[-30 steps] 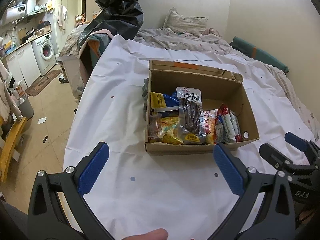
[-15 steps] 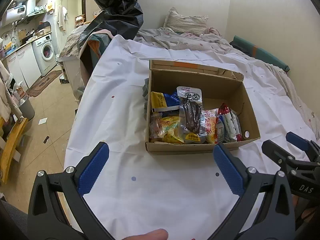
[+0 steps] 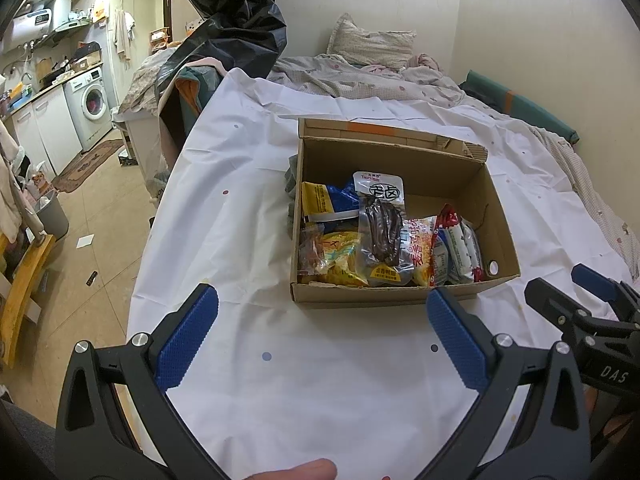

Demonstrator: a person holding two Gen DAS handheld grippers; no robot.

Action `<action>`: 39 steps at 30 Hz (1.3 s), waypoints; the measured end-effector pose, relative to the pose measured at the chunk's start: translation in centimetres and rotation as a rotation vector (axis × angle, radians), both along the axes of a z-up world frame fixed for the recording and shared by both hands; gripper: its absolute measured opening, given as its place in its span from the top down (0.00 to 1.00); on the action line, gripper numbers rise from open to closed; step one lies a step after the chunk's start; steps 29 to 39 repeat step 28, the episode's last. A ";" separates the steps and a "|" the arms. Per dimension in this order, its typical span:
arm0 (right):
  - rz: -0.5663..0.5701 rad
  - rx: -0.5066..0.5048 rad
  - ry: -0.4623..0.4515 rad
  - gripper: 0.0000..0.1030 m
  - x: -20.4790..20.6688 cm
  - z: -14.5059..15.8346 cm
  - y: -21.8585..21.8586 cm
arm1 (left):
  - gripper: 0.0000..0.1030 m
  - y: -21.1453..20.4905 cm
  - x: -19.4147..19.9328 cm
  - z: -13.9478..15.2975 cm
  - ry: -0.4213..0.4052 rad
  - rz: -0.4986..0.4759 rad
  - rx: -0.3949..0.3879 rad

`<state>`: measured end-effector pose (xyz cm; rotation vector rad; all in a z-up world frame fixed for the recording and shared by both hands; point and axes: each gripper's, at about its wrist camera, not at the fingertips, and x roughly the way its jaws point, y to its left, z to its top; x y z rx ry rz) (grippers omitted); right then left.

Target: Organize snacks

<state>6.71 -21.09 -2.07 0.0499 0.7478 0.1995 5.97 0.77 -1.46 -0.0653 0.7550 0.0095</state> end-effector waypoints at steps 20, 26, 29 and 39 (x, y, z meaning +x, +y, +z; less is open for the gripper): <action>0.000 0.008 0.012 0.00 -0.4 -0.4 0.3 | 0.00 0.1 -0.1 -0.3 0.006 0.003 -0.002; -0.002 0.009 0.013 0.00 -0.3 -0.3 0.2 | 0.00 0.1 0.0 -0.4 0.007 -0.002 -0.005; -0.002 0.010 0.011 0.00 -0.4 -0.3 0.2 | 0.00 0.0 0.0 -0.4 0.007 -0.005 -0.004; -0.002 0.010 0.011 0.00 -0.4 -0.3 0.2 | 0.00 0.0 0.0 -0.4 0.007 -0.005 -0.004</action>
